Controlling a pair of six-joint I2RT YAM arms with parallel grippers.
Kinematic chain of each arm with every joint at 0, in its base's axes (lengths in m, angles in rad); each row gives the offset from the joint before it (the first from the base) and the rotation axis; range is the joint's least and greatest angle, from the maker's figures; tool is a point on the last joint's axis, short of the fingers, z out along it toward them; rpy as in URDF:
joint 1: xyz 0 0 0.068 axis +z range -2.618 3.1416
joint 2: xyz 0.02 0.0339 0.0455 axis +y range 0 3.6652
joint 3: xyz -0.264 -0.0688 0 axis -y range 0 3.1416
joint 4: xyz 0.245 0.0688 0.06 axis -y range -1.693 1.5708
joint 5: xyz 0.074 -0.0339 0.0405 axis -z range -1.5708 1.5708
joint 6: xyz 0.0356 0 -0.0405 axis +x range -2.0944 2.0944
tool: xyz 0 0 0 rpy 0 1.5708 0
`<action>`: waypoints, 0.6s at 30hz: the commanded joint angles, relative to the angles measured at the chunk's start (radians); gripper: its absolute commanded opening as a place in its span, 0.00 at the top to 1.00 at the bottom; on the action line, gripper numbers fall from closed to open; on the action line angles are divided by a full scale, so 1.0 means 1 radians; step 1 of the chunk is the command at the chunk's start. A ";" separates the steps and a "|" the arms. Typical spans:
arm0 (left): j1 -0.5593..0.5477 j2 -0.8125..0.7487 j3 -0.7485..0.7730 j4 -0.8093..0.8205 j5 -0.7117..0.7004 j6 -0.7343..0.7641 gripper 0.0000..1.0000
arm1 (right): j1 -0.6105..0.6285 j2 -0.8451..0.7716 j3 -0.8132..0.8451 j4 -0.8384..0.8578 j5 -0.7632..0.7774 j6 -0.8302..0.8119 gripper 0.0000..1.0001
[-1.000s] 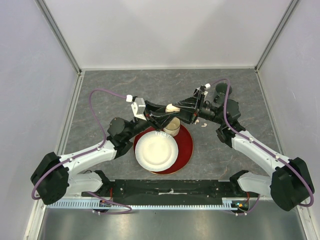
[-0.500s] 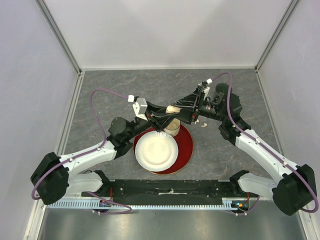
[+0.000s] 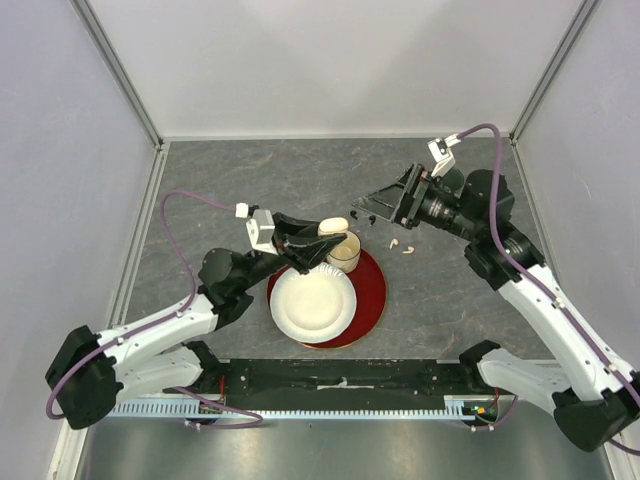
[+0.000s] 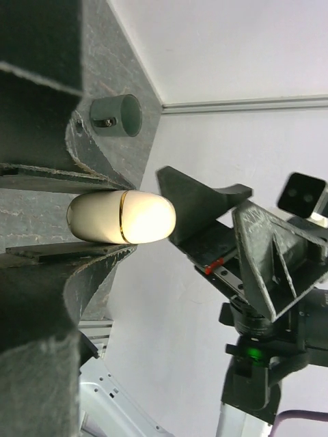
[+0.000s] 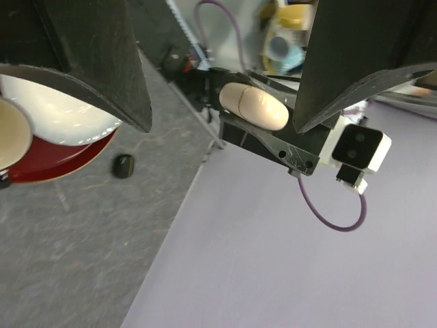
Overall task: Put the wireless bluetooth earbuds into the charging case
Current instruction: Pick up the charging case at the center of the board.
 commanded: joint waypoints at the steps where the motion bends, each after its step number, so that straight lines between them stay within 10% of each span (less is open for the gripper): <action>1: -0.003 -0.034 -0.091 0.218 0.033 0.077 0.98 | 0.001 -0.045 0.068 -0.140 0.047 -0.325 0.09; 18: -0.005 0.060 -0.139 0.473 0.118 0.080 0.98 | 0.045 0.002 0.141 -0.210 -0.154 -0.529 0.10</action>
